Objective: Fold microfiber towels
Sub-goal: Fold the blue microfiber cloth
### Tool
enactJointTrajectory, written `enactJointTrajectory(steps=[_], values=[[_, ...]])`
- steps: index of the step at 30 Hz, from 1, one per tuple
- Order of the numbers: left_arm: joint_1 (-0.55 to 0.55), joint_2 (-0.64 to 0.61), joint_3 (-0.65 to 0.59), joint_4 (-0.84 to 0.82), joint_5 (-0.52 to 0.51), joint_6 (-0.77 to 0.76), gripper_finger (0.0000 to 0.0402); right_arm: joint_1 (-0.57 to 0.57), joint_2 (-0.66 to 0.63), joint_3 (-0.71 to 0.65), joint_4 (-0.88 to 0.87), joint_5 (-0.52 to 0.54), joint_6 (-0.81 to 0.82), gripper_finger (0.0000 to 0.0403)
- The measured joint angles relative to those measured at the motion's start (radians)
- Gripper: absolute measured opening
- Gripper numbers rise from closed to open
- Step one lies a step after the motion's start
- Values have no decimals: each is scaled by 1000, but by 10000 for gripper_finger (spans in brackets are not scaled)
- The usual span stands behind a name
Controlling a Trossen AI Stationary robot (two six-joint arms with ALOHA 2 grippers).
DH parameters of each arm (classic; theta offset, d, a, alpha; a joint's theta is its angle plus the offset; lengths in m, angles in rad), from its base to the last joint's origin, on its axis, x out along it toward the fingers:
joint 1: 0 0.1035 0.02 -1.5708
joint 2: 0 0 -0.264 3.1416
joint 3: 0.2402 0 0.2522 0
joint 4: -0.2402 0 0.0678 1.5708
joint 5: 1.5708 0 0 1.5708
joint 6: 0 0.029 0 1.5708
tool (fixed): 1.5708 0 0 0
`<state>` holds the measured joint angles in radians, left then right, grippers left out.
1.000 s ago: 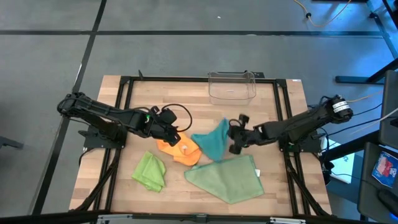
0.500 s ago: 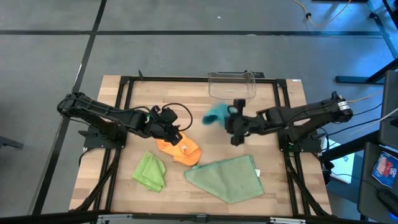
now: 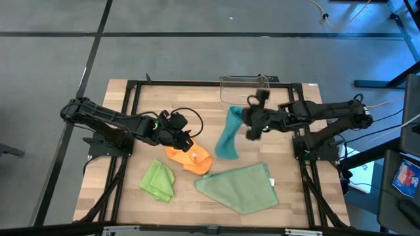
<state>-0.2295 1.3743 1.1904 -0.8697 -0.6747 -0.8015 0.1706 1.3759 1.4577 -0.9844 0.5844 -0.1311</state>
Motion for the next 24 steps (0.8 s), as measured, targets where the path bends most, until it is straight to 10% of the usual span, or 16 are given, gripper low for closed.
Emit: enactJointTrajectory(steps=[3,13,24], values=[[0,0,0,2,-16,0,207,-5,3,-9,13,-150,46,2],[20,0,0,147,-54,14,207,-3,7,-9,16,-29,67,2],[71,77,2,586,66,433,207,-3,7,-9,111,-26,20,2]])
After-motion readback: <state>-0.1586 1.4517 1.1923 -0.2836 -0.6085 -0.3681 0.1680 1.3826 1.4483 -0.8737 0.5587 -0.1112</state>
